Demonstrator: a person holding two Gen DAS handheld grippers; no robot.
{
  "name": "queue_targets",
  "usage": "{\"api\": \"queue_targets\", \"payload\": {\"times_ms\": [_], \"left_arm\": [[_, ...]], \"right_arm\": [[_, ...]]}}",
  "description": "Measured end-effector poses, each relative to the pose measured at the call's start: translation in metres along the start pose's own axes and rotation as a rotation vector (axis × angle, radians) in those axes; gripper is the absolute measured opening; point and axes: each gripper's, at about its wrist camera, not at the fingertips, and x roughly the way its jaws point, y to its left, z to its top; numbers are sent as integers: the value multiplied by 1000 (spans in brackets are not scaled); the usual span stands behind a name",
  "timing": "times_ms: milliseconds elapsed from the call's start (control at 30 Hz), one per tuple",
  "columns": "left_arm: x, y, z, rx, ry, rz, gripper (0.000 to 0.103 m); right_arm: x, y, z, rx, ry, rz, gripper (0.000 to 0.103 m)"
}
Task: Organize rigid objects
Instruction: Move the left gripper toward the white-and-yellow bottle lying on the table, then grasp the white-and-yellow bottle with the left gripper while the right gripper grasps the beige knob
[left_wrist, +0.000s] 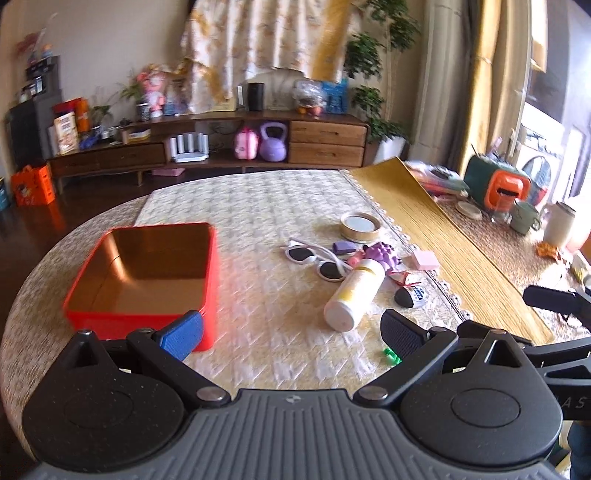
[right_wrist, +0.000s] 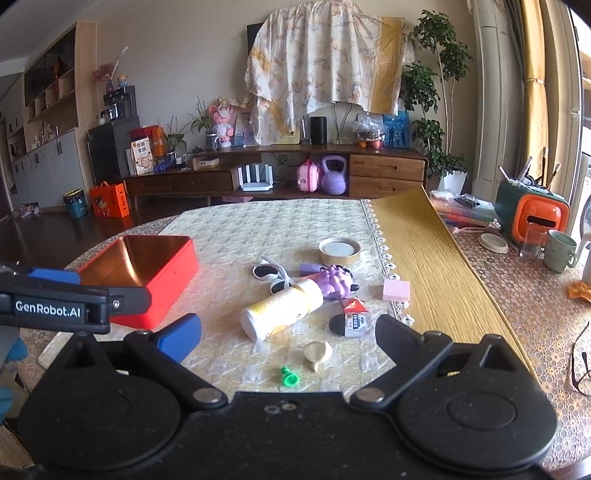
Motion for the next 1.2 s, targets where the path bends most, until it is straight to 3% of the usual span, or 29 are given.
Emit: {"api": "queue_targets", "payload": {"times_ms": [33,167,367,633,867,1200], "left_arm": [[5,-4,5,8,-35,-10,103],[28,-10,14,36,-24,-11,103],[76,-13,27,80,53,11,103],[141,-26,40,110,152,-32,103],[176,-44,40,183,187,-61,103],[199,-56,37,212,227,-83,100]], "right_arm": [[4,-3,0,-2,5,6,100],[22,-14,-2,-3,38,12,99],[52,-28,-4,-21,101,22,89],[90,-39,-8,-9,191,38,83],[112,-43,-13,12,243,78,76],[127,-42,-19,26,289,107,52]]}}
